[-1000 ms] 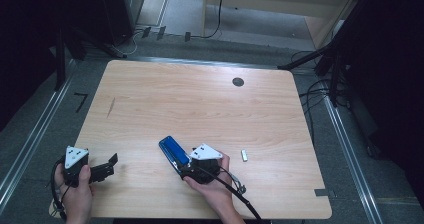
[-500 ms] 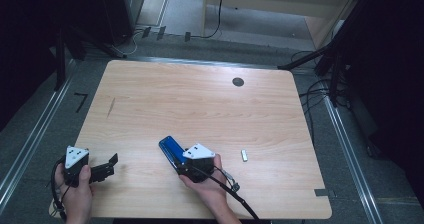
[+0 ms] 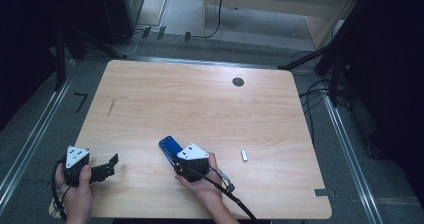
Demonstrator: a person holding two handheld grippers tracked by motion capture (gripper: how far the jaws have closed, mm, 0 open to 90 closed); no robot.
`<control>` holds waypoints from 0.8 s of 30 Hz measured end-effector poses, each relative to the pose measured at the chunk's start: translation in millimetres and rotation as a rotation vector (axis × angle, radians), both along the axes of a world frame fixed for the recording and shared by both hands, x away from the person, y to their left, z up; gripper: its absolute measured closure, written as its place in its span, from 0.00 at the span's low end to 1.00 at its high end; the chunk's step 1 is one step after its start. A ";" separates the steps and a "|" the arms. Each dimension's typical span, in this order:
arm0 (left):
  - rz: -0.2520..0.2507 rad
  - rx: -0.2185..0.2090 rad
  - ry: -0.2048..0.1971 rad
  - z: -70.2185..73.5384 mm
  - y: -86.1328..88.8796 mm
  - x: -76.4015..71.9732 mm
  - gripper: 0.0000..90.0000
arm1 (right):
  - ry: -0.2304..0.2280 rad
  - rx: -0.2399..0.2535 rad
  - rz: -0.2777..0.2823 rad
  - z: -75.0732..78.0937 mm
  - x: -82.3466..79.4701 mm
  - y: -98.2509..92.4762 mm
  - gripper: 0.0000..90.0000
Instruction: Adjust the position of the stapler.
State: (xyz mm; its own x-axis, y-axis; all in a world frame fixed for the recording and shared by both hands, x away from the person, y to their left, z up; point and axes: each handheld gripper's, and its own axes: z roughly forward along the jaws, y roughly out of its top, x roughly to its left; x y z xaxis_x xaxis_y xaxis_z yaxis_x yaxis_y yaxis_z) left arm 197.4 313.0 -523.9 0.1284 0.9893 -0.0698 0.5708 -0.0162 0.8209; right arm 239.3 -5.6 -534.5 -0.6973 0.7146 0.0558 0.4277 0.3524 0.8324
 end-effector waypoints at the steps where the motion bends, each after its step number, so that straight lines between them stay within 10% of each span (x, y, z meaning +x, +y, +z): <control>1: 0.000 -0.001 0.000 0.0 0.1 0.0 0.00 | 0.006 0.008 -0.002 -0.6 1.0 0.0 0.71; 24: -0.007 0.000 -0.001 0.2 0.1 -0.3 0.00 | -0.038 -0.061 0.053 1.5 -2.1 -10.0 0.75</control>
State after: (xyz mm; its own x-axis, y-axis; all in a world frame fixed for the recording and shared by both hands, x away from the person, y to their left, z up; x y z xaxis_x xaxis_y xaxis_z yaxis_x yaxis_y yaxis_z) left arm 197.1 313.1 -523.8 0.1358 0.9883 -0.0699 0.5699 -0.0202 0.8214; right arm 237.2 -15.6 -533.0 -0.7347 0.6782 -0.0142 0.3759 0.4245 0.8237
